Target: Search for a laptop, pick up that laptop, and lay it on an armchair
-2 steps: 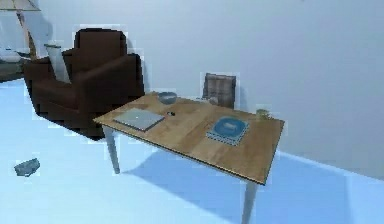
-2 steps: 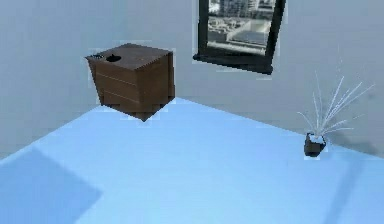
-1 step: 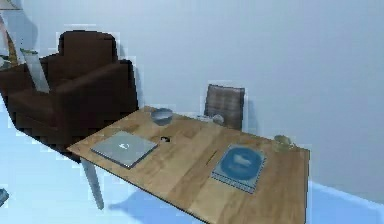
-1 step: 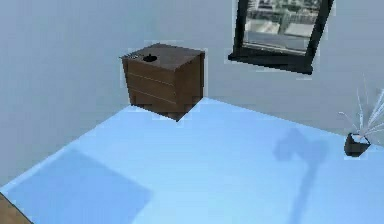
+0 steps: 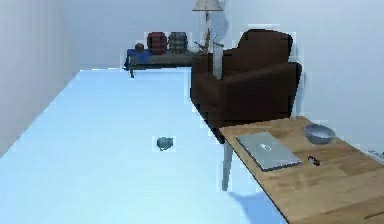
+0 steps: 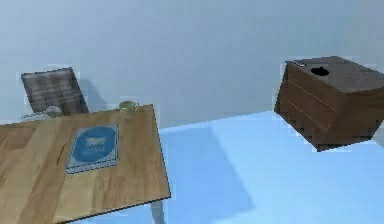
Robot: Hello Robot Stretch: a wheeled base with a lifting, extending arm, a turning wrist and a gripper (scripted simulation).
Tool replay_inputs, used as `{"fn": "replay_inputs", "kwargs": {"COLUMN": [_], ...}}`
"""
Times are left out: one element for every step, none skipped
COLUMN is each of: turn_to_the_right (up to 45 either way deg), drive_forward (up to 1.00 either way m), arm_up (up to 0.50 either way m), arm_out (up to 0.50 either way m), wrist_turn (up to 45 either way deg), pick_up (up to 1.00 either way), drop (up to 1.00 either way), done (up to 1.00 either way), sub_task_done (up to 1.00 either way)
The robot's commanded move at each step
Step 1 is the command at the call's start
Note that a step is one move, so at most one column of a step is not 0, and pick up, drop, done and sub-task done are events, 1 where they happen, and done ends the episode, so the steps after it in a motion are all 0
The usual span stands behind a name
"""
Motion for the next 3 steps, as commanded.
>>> {"fn": "replay_inputs", "kwargs": {"turn_to_the_right": [-45.0,-18.0,45.0], "drive_forward": [0.00,0.00,0.00], "arm_up": [0.00,0.00,0.00], "arm_out": [0.00,0.00,0.00], "wrist_turn": [0.0,0.0,0.0], "pick_up": [0.00,0.00,0.00], "drop": [0.00,0.00,0.00], "done": [0.00,0.00,0.00], "sub_task_done": [0.00,0.00,0.00]}}
